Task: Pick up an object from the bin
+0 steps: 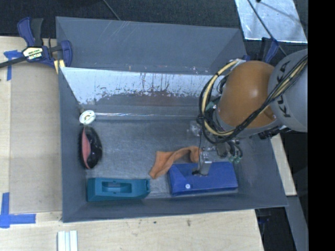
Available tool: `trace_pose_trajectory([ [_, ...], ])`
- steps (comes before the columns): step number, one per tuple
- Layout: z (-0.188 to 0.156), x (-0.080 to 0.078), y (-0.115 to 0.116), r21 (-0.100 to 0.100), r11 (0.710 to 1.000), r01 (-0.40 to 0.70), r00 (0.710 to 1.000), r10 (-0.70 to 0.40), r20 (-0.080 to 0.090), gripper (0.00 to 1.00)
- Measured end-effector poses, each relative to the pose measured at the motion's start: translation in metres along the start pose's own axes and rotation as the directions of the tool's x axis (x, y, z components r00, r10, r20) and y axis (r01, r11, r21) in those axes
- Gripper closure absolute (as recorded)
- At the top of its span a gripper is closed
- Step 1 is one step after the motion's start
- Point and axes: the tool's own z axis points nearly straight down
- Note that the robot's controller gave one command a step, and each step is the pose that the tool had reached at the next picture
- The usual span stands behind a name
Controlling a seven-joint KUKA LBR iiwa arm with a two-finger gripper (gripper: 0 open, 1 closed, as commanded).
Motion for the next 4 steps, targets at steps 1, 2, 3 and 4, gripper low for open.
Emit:
trace_pose_trajectory([
  [1, 0.058, -0.021, 0.036, 0.001, 1.000, -0.008, 1.000, 0.008, 0.004, 1.00],
  [2, 0.058, -0.021, 0.036, 0.001, 1.000, -0.008, 1.000, 0.008, 0.003, 1.00],
  [3, 0.065, 0.007, 0.053, 0.007, 0.949, 0.316, 0.948, -0.317, 0.017, 1.00],
  [4, 0.065, 0.007, 0.053, 0.007, 0.948, 0.317, 0.948, -0.317, 0.017, 1.00],
])
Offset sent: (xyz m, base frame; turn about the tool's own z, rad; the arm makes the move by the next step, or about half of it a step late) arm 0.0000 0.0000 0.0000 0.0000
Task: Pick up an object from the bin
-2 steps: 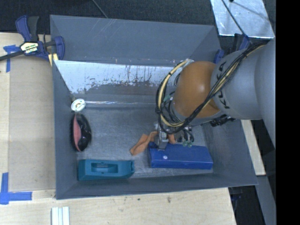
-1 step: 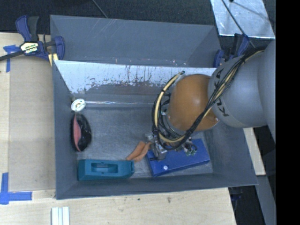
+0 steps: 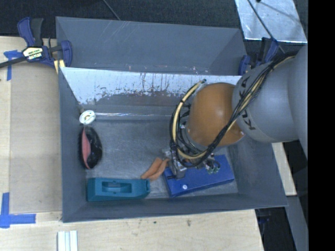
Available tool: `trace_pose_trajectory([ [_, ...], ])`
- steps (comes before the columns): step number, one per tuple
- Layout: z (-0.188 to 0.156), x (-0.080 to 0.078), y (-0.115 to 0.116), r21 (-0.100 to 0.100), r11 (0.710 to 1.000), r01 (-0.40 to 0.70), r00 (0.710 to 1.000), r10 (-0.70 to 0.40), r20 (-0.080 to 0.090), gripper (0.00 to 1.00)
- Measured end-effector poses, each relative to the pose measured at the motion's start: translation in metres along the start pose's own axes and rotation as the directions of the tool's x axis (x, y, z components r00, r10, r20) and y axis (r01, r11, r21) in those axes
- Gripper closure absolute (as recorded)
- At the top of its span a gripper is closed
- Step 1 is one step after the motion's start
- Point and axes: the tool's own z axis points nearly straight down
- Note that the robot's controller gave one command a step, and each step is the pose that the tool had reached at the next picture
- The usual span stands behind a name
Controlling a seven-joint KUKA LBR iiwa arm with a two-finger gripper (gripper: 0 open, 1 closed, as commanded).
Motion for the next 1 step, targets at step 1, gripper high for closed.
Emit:
trace_pose_trajectory([
  [1, -0.1826, -0.0135, 0.0022, -0.003, 0.998, -0.065, 0.998, 0.065, -0.005, 1.00],
])
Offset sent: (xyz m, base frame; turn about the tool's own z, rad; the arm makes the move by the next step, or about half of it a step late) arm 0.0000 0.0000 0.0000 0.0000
